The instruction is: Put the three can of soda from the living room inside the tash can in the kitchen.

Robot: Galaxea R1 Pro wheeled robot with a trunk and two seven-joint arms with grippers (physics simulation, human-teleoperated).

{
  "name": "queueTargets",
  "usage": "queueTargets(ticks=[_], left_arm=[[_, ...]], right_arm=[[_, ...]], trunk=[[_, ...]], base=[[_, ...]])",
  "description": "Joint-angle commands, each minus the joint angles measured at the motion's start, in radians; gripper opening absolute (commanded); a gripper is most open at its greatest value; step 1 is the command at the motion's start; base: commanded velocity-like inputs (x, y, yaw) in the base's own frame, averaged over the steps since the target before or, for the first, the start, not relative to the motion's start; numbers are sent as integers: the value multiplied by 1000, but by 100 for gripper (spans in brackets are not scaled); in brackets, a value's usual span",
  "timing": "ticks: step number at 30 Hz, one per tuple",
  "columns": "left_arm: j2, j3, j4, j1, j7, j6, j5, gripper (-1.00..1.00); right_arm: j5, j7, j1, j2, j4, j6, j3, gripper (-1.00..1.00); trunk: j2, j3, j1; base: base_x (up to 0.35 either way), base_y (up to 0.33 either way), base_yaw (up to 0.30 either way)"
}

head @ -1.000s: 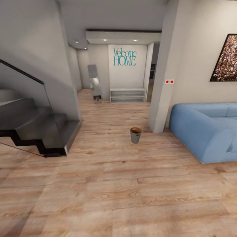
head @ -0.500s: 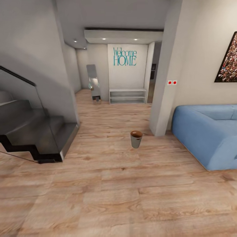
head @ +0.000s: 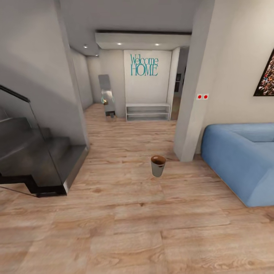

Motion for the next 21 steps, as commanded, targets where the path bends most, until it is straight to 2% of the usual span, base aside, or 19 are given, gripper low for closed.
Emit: queueTargets(ticks=[1,11,21], left_arm=[[0,0,0,0,0,0,0,100],[0,0,0,0,0,0,0,100],[0,0,0,0,0,0,0,100]], right_arm=[[0,0,0,0,0,0,0,100],[0,0,0,0,0,0,0,100],[0,0,0,0,0,0,0,100]], trunk=[[0,0,0],[0,0,0],[0,0,0]], base=[[343,-10,0],[343,-14,0],[343,-85,0]])
